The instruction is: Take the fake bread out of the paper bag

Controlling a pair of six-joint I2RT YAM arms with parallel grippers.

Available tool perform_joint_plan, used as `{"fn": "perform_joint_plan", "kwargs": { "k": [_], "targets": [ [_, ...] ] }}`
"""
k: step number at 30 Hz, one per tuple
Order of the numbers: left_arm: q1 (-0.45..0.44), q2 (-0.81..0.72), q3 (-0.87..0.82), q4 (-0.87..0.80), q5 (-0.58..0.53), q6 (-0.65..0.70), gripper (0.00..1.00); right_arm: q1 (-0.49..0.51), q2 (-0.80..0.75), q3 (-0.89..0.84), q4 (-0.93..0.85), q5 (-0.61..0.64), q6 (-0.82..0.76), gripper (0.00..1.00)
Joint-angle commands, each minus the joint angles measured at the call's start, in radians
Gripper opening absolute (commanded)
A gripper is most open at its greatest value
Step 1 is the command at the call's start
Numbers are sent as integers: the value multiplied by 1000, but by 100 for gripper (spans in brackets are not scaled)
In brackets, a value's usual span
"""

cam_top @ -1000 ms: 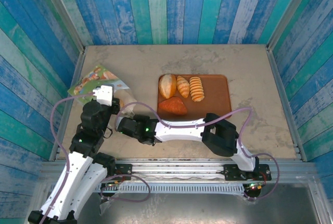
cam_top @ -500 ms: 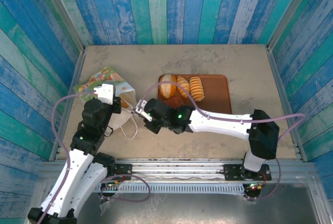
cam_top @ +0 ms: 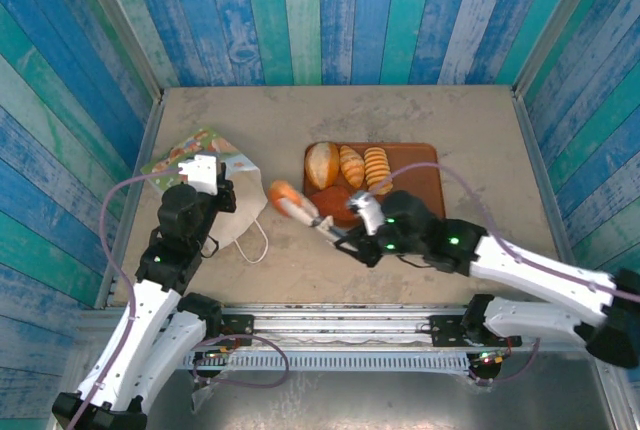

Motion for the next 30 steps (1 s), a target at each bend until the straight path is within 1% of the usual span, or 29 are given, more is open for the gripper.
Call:
{"fn": "perform_joint_plan", "kwargs": {
  "k": [1,2,4,6,8,10,14,22,26,30],
  "targets": [
    [-3,-22,10,37,17,-31,0,-98,-153,-109,-94,19,149,24],
    [-3,-28,7,38,23,-37,0,-140,-197,-134,-115,13,170,24],
    [-3,-38,-1,40,35,-45,0,-243,-269,-178,-158,-38,206,24],
    [-3,-43,-3,38,37,-51,0,-326,-310,-208,-192,-79,233,24],
    [-3,-45,-4,40,40,-59,0,-407,-327,-229,-212,-137,246,25],
    [-3,-46,-6,43,46,-66,0,-454,-331,-237,-228,-175,247,25],
    [-3,-47,-9,44,50,-75,0,-488,-322,-234,-241,-216,250,25],
    [-3,-57,-12,45,40,-77,0,-497,-324,-237,-234,-287,284,25],
    [-3,-52,-12,46,40,-78,0,-502,-345,-290,-224,-282,346,26],
    [-3,-50,-12,47,39,-78,0,-517,-368,-342,-216,-269,402,30]
  ]
}}
